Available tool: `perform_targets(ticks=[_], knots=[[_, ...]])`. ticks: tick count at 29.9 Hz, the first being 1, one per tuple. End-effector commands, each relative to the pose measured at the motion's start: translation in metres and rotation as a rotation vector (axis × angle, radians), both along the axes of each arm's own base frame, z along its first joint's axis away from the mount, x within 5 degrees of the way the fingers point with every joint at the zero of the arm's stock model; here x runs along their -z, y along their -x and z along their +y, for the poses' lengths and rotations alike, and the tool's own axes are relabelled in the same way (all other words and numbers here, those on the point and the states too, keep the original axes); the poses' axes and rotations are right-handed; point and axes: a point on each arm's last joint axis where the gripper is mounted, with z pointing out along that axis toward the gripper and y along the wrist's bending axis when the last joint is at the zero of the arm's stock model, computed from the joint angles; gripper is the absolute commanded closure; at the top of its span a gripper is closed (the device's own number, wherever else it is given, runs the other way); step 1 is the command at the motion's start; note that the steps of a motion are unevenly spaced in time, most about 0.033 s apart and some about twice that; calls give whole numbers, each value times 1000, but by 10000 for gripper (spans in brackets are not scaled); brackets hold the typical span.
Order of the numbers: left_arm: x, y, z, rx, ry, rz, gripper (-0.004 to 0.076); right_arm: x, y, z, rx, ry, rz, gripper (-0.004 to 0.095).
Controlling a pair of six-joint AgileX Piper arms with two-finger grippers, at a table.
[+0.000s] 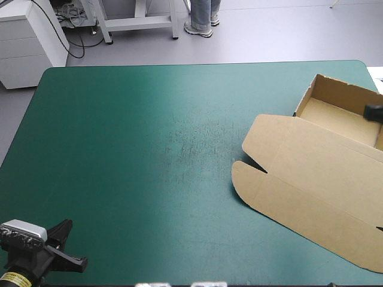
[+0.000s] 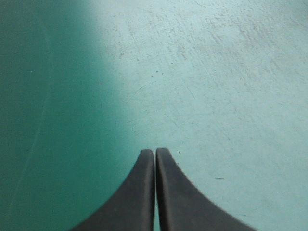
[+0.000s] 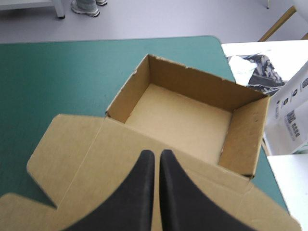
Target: Fold the box
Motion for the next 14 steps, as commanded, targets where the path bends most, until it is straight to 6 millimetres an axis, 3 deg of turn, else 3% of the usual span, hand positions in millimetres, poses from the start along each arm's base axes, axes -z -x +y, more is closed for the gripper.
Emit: perform_targets(ticks=[1,8,14], knots=[[-13,-2,-1,10,27,-78,732,22,26,15,-69,16,22,916],[-13,-2,-1,10,27,-78,732,103,59,37,-219,33,52,920],[-13,-2,-1,10,28,-78,732,161,79,51,-295,59,-46,920]])
